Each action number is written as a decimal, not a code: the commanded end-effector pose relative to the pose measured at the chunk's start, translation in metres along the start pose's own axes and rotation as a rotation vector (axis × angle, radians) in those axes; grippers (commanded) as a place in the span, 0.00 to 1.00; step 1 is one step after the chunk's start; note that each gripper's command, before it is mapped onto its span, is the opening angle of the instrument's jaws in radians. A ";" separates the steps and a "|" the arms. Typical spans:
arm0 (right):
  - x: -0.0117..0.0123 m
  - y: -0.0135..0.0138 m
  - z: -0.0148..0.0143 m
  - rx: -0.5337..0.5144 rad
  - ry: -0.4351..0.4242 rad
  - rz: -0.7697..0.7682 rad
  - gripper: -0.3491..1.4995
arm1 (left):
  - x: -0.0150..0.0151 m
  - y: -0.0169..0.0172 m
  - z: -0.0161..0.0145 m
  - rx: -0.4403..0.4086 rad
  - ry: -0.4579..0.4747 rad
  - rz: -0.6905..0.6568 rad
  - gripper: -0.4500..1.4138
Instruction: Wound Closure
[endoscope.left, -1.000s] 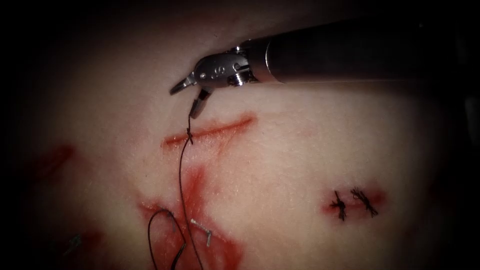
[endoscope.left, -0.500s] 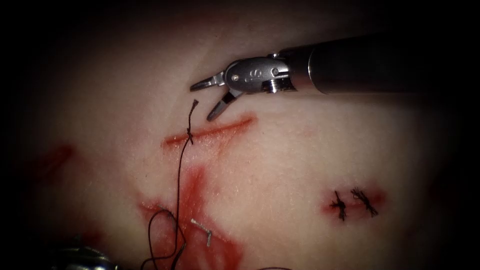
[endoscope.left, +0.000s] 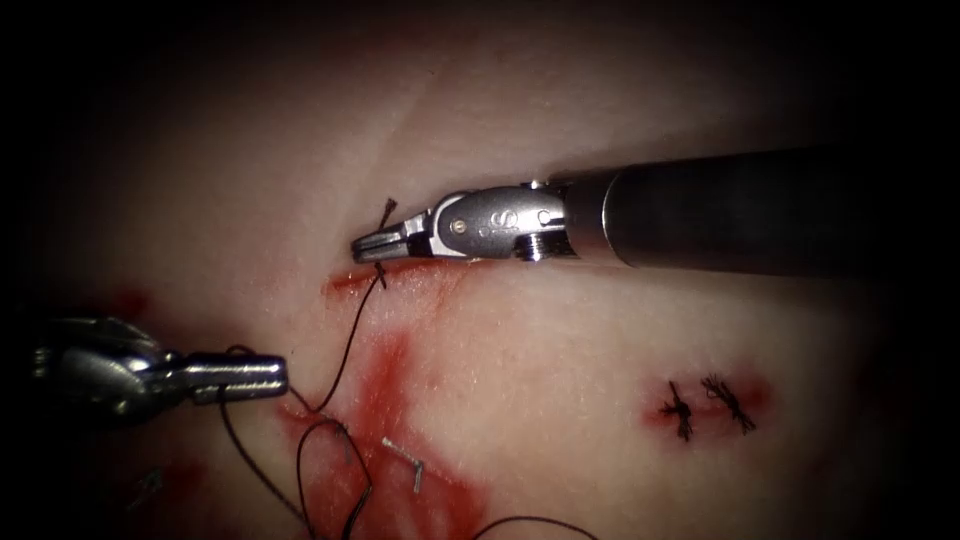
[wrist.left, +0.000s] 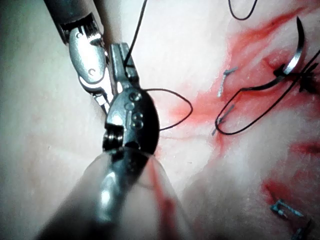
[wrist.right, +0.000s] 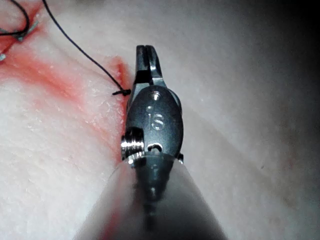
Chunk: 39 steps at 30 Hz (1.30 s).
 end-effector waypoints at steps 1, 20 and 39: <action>-0.0008 -0.0007 0.0013 -0.021 0.005 0.003 0.00 | -0.0010 -0.0002 0.0006 -0.005 0.012 0.001 0.00; -0.0026 -0.0043 0.0050 0.004 0.157 0.050 0.00 | -0.0063 -0.0058 0.0028 -0.046 0.213 0.039 0.00; 0.0004 -0.0058 0.0060 0.028 0.361 0.160 0.00 | -0.0145 -0.0065 0.0036 -0.067 0.280 0.116 0.00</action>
